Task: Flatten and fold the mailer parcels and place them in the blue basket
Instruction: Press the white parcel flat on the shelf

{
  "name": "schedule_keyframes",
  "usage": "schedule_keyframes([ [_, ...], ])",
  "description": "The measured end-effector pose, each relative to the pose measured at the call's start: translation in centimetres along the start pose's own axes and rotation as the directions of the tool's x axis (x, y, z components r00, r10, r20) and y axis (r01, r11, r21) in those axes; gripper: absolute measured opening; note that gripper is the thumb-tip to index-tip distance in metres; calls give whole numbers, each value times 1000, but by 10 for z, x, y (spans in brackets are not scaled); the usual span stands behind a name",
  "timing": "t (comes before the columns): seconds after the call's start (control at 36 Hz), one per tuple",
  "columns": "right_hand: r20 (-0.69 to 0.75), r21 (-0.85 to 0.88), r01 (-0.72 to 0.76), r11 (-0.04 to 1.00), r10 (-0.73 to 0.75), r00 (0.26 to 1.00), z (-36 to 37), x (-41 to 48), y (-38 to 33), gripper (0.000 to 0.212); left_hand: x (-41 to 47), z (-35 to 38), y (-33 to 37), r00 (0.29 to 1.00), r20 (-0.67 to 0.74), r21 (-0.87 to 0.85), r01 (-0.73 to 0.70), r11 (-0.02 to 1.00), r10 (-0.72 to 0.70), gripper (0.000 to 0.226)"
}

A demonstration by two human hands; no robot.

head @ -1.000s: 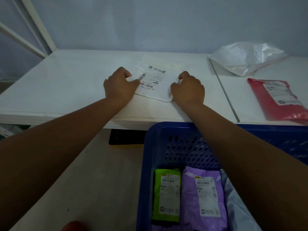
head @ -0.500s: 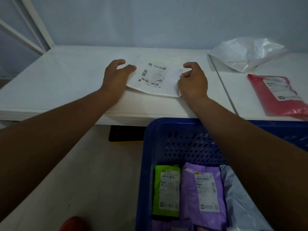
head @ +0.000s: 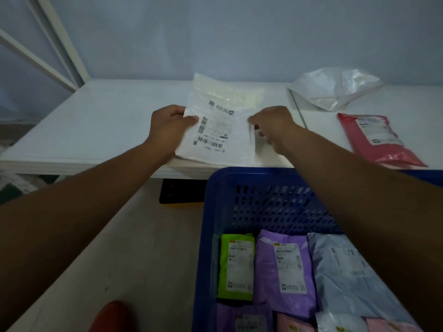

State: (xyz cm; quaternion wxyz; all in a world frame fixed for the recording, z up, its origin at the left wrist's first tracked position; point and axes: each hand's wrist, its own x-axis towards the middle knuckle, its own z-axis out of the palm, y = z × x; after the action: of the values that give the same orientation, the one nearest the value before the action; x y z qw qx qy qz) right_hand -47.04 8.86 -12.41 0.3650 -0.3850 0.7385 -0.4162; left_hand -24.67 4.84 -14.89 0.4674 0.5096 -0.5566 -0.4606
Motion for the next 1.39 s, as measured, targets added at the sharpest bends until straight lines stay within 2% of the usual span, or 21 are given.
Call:
schedule_keyframes([
  [0.06, -22, 42, 14, 999, -13, 1000, -6, -13, -1, 14, -17, 3, 6, 1000, -2, -60, -3, 998, 3, 11],
  [0.14, -53, 111, 44, 993, -38, 998, -25, -33, -7, 31, -35, 8, 23, 1000, -10, -136, -15, 991, 14, 8],
  [0.22, -85, 153, 73, 986, -60, 995, -50, -53, -12, 29, -53, 15, 42, 1000, 2, -201, -13, 979, 14, 14],
  [0.33, -140, 101, 153, 983, -138, 980, -83, -76, -9, 21, -84, 30, 57, 997, 58, -249, -27, 968, 42, 11],
  [0.39, -160, 56, 168, 984, -157, 974, -101, -84, -4, 23, -98, 38, 61, 994, 102, -260, -22, 965, 50, 19],
  [0.44, -145, 18, 152, 988, -148, 978, -119, -92, 4, 27, -112, 47, 63, 986, 162, -252, 11, 968, 30, 24],
  [0.58, -21, 88, 8, 996, -6, 1000, -165, -116, 49, 12, -143, 74, 56, 943, 325, -128, 114, 985, -66, 17],
  [0.67, 82, 52, -96, 994, 92, 992, -191, -128, 84, 19, -162, 88, 52, 881, 459, 35, 106, 994, -110, 30],
  [0.72, 158, 17, -171, 985, 166, 973, -207, -139, 108, 22, -175, 100, 51, 819, 555, 120, 90, 989, -142, 30],
  [0.78, 237, -58, -237, 970, 244, 940, -222, -150, 130, 21, -185, 113, 49, 735, 642, 207, 107, 973, -218, 29],
  [0.83, 291, -141, -288, 947, 318, 902, -235, -159, 149, 25, -193, 126, 42, 618, 713, 333, 118, 936, -331, 30],
  [0.92, 303, -233, -351, 907, 411, 860, -249, -167, 177, 24, -207, 149, 26, 476, 733, 508, 94, 856, -487, 30],
  [0.97, 288, -291, -394, 872, 473, 833, -254, -169, 196, 20, -217, 166, 8, 438, 698, 594, 89, 800, -567, 31],
  [1.08, 206, -414, -480, 774, 593, 779, -261, -161, 243, 20, -230, 202, -39, 404, 611, 701, 123, 702, -681, 33],
  [1.19, 119, -439, -546, 713, 649, 751, -265, -151, 283, 10, -239, 234, -84, 384, 557, 688, 283, 669, -736, 36],
  [1.31, 80, -477, -561, 676, 669, 738, -271, -138, 307, 14, -248, 258, -116, 448, 536, 634, 347, 692, -715, 37],
  [1.39, 40, -485, -579, 655, 679, 733, -274, -128, 319, 17, -260, 271, -131, 495, 529, 584, 378, 719, -690, 25],
])
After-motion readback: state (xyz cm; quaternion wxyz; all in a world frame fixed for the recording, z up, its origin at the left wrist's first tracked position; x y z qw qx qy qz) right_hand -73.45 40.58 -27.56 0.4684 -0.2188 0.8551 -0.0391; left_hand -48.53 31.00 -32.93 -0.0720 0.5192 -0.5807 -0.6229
